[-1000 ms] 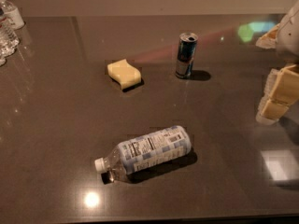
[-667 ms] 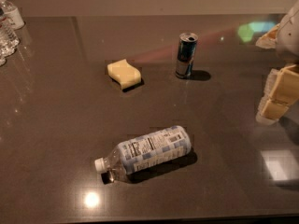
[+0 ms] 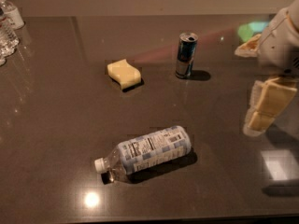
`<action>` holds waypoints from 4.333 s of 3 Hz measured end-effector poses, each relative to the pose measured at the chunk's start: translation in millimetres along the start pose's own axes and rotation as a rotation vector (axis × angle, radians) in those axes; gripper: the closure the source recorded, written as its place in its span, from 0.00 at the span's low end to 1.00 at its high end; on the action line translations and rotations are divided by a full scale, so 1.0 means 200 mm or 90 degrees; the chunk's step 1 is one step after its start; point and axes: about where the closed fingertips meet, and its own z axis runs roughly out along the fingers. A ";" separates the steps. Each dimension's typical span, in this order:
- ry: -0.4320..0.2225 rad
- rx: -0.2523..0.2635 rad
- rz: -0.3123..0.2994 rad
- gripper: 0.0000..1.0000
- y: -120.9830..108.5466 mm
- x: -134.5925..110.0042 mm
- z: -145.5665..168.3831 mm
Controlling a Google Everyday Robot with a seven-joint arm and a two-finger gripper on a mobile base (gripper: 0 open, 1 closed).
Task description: Move blue plastic bottle near redbull can
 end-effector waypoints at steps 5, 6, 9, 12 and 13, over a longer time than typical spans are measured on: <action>0.006 -0.127 -0.228 0.00 0.55 -0.57 0.56; 0.013 -0.134 -0.243 0.18 0.58 -0.61 0.63; 0.018 -0.111 -0.231 0.87 0.46 -0.55 0.54; 0.026 -0.014 -0.208 1.00 -0.17 -0.31 0.34; 0.022 0.009 -0.198 1.00 -0.37 -0.23 0.34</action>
Offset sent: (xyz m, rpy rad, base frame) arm -0.0610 0.1068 -0.0803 -0.0267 0.1403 0.3487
